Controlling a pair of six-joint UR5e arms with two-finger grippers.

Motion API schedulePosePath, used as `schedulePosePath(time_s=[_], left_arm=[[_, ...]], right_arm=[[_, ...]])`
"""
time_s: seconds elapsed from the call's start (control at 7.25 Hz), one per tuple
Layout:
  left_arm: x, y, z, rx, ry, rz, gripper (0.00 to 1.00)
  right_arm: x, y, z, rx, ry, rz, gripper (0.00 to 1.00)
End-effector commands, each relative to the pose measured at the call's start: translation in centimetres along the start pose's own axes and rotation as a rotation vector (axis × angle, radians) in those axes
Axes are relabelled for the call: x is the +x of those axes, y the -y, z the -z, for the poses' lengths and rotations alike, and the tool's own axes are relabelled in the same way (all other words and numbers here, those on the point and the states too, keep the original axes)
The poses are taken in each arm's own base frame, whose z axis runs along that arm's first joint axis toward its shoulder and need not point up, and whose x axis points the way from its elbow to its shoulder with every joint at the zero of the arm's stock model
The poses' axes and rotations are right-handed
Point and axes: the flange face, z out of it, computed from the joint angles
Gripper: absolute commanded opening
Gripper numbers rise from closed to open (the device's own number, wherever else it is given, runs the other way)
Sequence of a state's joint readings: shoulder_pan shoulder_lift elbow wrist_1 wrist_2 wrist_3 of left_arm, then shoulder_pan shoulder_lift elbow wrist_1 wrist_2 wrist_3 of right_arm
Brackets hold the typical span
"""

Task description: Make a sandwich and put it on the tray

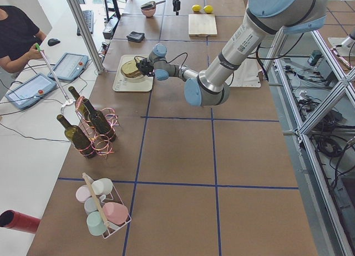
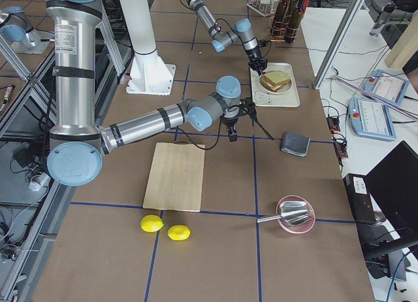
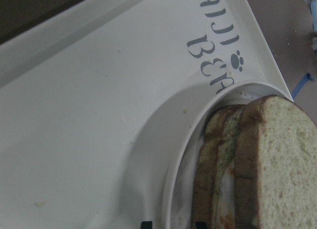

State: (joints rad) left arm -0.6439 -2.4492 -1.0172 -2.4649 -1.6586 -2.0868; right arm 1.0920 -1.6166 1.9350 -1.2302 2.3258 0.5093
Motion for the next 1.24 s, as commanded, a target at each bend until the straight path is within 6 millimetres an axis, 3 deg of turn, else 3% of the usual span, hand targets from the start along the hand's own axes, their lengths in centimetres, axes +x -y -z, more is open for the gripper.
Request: schedulePosePath(time_s=[0.0, 0.28, 0.55, 0.69, 0.83, 0.97, 1.1], left_arm=[[-0.5, 0.8, 1.8, -0.007, -0.020, -0.067, 0.37], [-4.7, 3.3, 4.5, -0.055, 0.027, -0.156, 0.37], [-9.5, 6.4, 11.7, -0.107, 0.093, -0.349, 0.38], [-13.1, 8.2, 15.5, -0.101, 0.129, -0.488, 0.41], [-16.7, 11.3, 18.5, -0.109, 0.161, -0.617, 0.41], [-20.5, 16.7, 22.4, -0.118, 0.206, -0.768, 0.43], [-23.5, 23.5, 27.2, -0.124, 0.240, -0.940, 0.47]], right_arm=[[0.0, 0.0, 0.0, 0.000, 0.001, 0.000, 1.00], [-0.1, 0.1, 0.2, 0.004, 0.001, 0.001, 1.00], [0.4, 0.3, 1.5, 0.018, 0.013, -0.014, 1.00], [0.7, 0.3, 1.9, 0.023, 0.016, -0.022, 1.00], [1.1, 0.2, 2.0, 0.022, 0.012, -0.032, 1.00], [1.9, 0.2, 2.5, 0.018, -0.001, -0.052, 1.00], [2.9, 0.0, 3.0, 0.007, -0.005, -0.047, 1.00]])
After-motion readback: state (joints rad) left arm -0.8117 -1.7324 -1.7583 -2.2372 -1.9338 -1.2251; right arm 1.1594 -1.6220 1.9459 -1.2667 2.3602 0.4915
